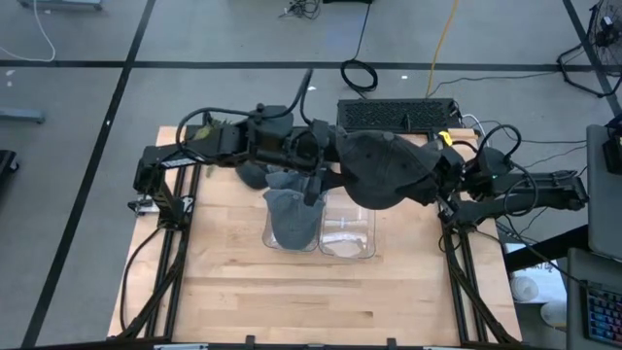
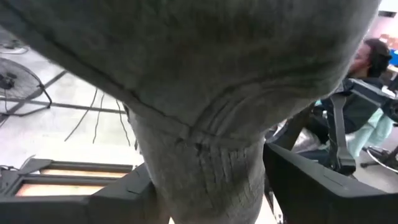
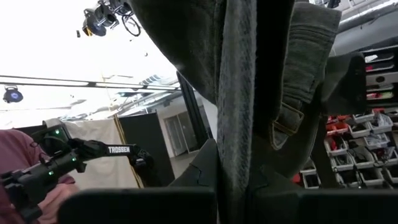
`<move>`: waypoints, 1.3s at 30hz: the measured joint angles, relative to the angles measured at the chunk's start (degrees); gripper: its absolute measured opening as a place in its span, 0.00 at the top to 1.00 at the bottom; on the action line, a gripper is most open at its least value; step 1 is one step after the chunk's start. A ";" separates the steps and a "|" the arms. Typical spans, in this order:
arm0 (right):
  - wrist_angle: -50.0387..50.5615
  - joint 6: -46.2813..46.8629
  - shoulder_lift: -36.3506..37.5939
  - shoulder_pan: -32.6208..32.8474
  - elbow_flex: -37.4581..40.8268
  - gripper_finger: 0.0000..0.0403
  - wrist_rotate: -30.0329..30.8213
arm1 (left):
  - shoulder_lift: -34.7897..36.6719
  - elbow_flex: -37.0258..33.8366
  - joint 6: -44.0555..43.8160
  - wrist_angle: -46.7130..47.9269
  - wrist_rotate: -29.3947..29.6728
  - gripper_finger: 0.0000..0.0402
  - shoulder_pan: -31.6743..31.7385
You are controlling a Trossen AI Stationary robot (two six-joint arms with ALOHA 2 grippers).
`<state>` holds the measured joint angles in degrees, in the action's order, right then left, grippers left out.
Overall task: Pick & Place hat
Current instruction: Put the bottom black cap into the right transparent bin
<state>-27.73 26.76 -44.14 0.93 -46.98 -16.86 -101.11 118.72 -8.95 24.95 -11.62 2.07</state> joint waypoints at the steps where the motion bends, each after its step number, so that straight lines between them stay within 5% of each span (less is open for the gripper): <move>1: 0.00 0.24 0.00 0.00 0.00 1.00 0.06 | -0.04 0.00 0.42 0.00 -0.09 0.42 0.00; 6: 0.22 0.95 0.02 -0.04 0.00 0.99 0.00 | -0.04 0.00 2.42 0.00 -3.22 0.56 0.02; 15: 1.33 1.08 0.02 -0.04 0.00 0.98 0.18 | 0.02 0.00 5.05 0.04 -12.33 0.96 0.22; 21: 2.67 4.10 0.11 -0.31 -0.04 0.93 4.57 | 0.09 0.00 5.22 0.12 -12.75 0.97 0.55; 28: 6.04 7.09 1.14 -1.03 -0.07 0.65 5.86 | 2.90 -0.09 4.67 5.78 -16.70 0.98 1.91; 33: 9.11 7.90 3.16 -2.23 -0.09 0.44 -1.45 | 5.66 0.02 6.02 14.61 -19.50 0.98 2.59; 39: 11.68 11.17 3.66 -6.18 -2.09 0.34 -2.80 | 7.74 0.07 5.36 19.21 -21.83 0.98 2.91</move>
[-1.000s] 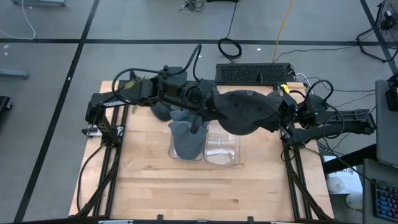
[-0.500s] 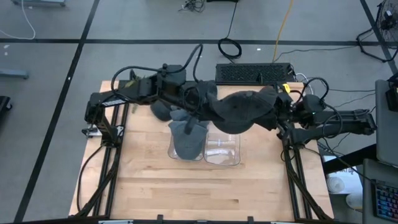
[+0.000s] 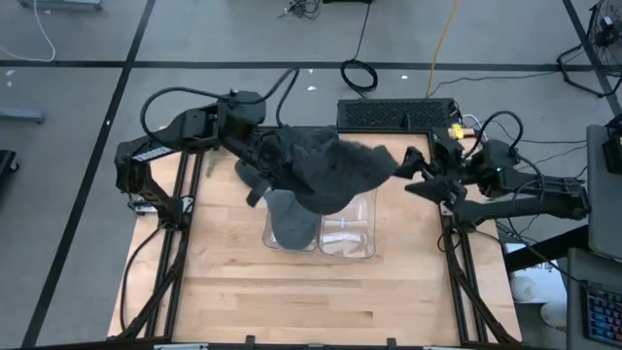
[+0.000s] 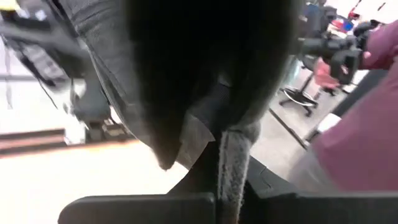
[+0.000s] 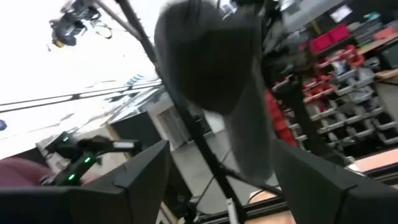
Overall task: Pick & Place hat
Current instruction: Put the bottom black cap into the right transparent bin
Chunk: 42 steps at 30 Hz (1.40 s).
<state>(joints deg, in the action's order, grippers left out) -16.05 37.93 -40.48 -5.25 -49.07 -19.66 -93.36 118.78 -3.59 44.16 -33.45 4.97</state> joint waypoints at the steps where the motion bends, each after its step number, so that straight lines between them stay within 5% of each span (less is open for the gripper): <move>1: 1.23 -0.01 -0.09 -0.78 -1.10 0.33 -0.02 | 0.17 -0.02 -0.52 0.87 -0.26 0.98 0.00; 15: 25.21 -9.06 -12.58 -8.64 -27.88 0.42 -9.10 | 0.00 -0.09 -1.78 6.47 2.20 0.98 0.00; 23: 36.55 -11.59 -23.26 -11.63 -42.22 0.35 -13.61 | 0.00 -0.08 -1.47 10.15 4.73 0.98 -0.28; 35: 34.96 -9.87 -33.05 -11.12 -46.46 0.31 -18.12 | 0.00 -0.07 -0.84 11.41 6.58 0.98 -0.24; 42: 30.94 -5.60 -34.49 -11.07 -46.50 0.46 -21.25 | -0.02 -0.09 -0.72 11.41 6.61 0.98 0.21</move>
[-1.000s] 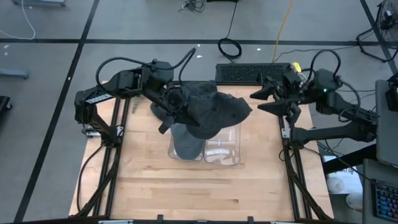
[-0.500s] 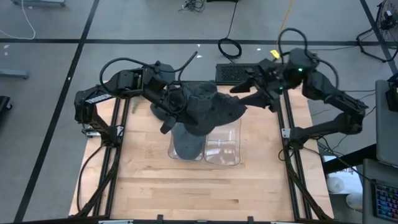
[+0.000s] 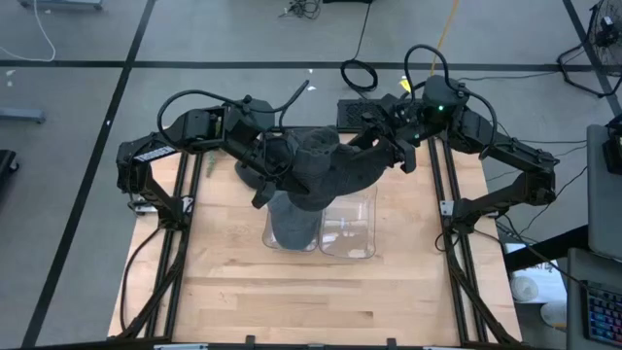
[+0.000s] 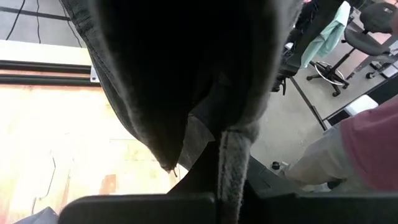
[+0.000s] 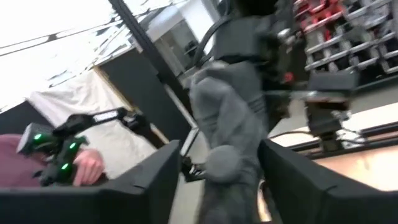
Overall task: Pick & Place hat
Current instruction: Put the bottom black cap into the right transparent bin
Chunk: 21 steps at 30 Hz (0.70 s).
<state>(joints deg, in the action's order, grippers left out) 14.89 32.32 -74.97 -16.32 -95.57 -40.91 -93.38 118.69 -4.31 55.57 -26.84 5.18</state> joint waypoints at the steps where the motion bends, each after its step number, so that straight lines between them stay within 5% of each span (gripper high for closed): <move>1: 0.02 0.19 -0.05 0.00 0.00 0.50 -0.85 | 0.01 0.00 -0.42 0.00 0.23 0.98 0.06; 9: 0.03 -1.09 -0.53 0.65 0.28 0.94 -1.29 | 0.02 0.00 -0.97 -0.03 2.09 0.97 0.81; 15: -0.04 -0.71 -0.17 0.44 0.28 0.96 -1.19 | 0.00 0.00 -0.94 -0.15 2.09 0.96 0.80; 21: 0.00 -0.69 2.11 -1.06 0.31 0.96 -1.57 | 0.72 0.00 -3.77 0.32 2.29 0.79 1.01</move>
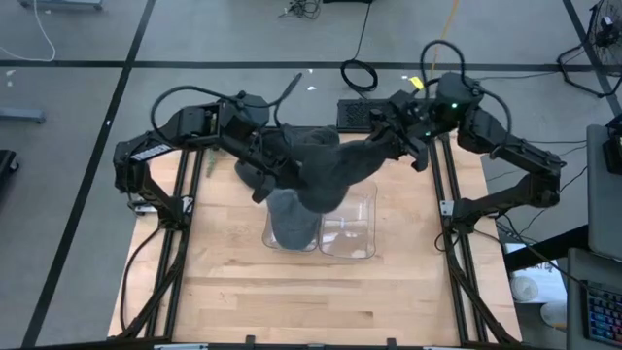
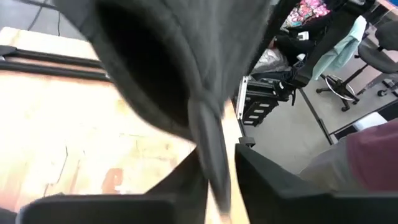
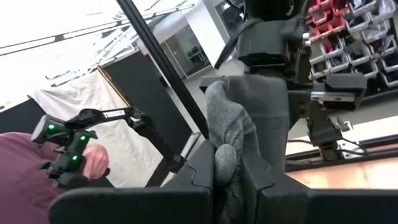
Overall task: Pick & Place hat
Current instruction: Put the bottom black cap into the right transparent bin
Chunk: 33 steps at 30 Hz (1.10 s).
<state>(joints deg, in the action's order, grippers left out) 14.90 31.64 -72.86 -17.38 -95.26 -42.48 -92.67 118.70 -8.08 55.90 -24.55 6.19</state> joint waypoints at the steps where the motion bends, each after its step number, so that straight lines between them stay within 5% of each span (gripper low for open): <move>1: 0.07 0.00 0.39 -0.26 0.00 0.97 -0.02 | 0.18 0.02 0.10 0.00 0.11 0.77 0.21; 9: 2.33 -2.72 3.36 -1.02 0.02 0.97 1.40 | 5.00 -0.03 -1.44 4.68 8.90 0.63 3.97; 16: 16.02 -12.24 3.82 -0.95 0.02 0.97 8.87 | 12.95 0.00 4.19 -0.58 18.50 0.62 4.62; 24: 25.32 -22.30 1.75 0.19 0.07 0.97 14.26 | 20.46 0.02 10.70 -8.17 18.98 0.69 4.62; 33: 31.07 -26.36 1.42 0.25 2.77 0.97 21.69 | 22.40 0.02 13.75 -2.45 19.74 0.71 5.28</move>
<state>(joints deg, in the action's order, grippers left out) 45.97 5.28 -71.44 -17.12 -92.49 -20.80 -70.27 118.72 5.67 53.44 -4.81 11.48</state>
